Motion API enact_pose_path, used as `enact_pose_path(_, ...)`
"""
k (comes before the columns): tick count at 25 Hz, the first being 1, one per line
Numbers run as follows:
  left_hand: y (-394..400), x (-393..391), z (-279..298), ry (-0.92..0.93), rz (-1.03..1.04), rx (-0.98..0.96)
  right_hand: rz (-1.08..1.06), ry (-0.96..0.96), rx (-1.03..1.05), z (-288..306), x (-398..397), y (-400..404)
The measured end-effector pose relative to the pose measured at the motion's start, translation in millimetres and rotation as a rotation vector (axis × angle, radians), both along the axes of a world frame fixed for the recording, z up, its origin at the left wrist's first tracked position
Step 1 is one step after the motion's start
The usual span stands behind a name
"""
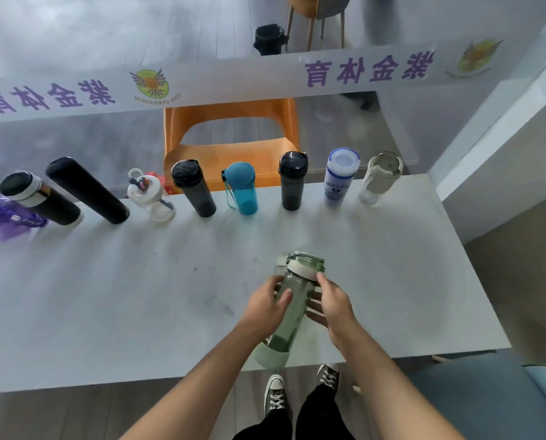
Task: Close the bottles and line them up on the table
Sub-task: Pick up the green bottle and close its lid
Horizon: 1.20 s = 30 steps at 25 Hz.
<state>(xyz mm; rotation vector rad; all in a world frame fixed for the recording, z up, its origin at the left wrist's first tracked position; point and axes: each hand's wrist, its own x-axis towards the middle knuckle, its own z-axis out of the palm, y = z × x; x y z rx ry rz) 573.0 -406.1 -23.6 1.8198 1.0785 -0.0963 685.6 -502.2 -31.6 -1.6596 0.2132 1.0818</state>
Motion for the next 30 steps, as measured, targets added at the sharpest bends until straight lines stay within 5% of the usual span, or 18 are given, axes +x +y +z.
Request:
enact_pose_path(10, -5.1, -40.6, 44.2, -0.335, 0.231, -0.099, 0.148, -0.32, 0.154, 61.4, -37.5, -7.8)
enact_pose_path(19, -14.8, -88.9, 37.8, -0.424, 0.495, -0.227, 0.348, -0.284, 0.148, 52.3, -77.9, -8.2)
enact_pose_path(24, -18.6, -72.4, 35.1, -0.446, 0.398, -0.23, 0.213, -0.178, 0.216, 62.8, -73.1, -22.7)
enact_pose_path(30, -37.5, 3.8, 35.7, -0.438, 0.224, -0.282, 0.026, -0.301, 0.18, 64.9, -14.4, -50.8)
